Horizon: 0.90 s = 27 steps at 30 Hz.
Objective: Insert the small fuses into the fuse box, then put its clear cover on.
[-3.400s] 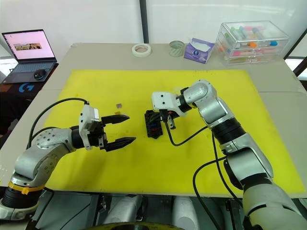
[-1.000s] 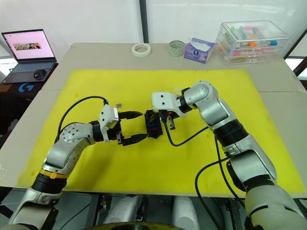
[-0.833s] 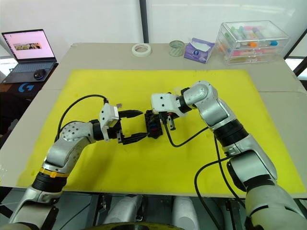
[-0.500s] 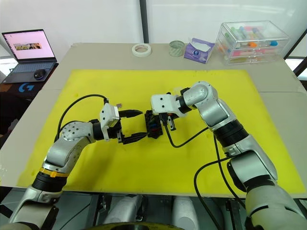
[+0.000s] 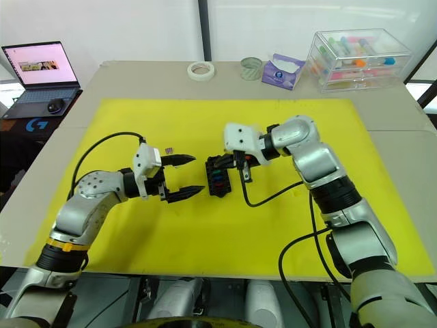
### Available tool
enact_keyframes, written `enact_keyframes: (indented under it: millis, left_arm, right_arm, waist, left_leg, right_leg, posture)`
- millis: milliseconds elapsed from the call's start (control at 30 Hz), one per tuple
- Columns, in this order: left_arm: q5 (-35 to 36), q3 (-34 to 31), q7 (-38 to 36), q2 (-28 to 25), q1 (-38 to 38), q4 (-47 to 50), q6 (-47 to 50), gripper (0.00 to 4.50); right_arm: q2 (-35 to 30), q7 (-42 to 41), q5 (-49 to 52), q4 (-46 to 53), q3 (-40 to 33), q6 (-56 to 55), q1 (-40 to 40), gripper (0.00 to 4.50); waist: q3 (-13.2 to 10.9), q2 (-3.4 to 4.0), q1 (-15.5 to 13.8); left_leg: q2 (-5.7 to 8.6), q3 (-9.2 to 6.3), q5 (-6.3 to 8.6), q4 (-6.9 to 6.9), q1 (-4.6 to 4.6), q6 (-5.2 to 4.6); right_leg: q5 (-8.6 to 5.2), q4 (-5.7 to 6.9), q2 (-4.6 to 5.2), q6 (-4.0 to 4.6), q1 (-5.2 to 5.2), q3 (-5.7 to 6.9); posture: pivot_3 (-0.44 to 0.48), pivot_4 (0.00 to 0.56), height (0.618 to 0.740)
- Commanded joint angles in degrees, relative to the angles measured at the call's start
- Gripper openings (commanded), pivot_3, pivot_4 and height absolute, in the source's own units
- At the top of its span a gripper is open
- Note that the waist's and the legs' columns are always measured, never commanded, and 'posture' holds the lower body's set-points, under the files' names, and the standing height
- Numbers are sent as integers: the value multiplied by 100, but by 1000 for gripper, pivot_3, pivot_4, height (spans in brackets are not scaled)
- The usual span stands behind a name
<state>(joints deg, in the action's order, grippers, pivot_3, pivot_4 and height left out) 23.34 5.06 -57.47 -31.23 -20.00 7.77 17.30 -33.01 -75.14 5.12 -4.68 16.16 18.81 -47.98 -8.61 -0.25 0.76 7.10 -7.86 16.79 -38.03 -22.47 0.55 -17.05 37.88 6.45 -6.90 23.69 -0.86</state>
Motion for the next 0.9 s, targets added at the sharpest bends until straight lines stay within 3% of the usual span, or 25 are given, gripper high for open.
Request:
enact_keyframes:
  millis: [33,200,400,733,900]
  left_arm:
    - [307,-331,-154,-282,-58,371,222,4500]
    - [616,-758,-395,-1017,168,664,728,4500]
    - [744,-1275,-197,-1358,412,714,1009,4500]
    - [558,-2411,-189,-1952,1017,-104,586,4500]
    - [469,-2487,-105,-1915,1104,-235,423,4500]
  right_arm:
    - [-192,207,336,575,-519,40,144,644]
    - [-715,539,630,1212,-1223,167,964,2414]
    - [-1086,1020,975,1957,-1900,626,1821,4471]
    - [-1433,1639,1232,2380,-2740,769,2846,4471]
    - [-1400,1903,1214,2339,-2765,758,3153,4471]
  waist:
    - [0,0,-5]
    - [-2,0,-13]
    - [-4,3,-9]
    - [-5,3,-16]
    - [-5,3,-38]
  left_leg:
    - [0,0,0,1,0,0]
    - [1,-3,0,2,-1,0]
    - [0,-1,0,3,-1,-1]
    - [-1,0,1,6,-1,-1]
    - [-1,-1,1,5,-1,-1]
  right_leg:
    - [0,0,0,0,0,0]
    - [0,-2,2,0,-2,0]
    - [0,-1,0,0,-1,-2]
    - [0,-4,1,0,-2,-3]
    - [0,-5,2,0,-5,-2]
  posture:
    - [0,150,740]
    - [0,150,740]
    - [0,150,740]
    - [0,150,740]
    - [0,150,740]
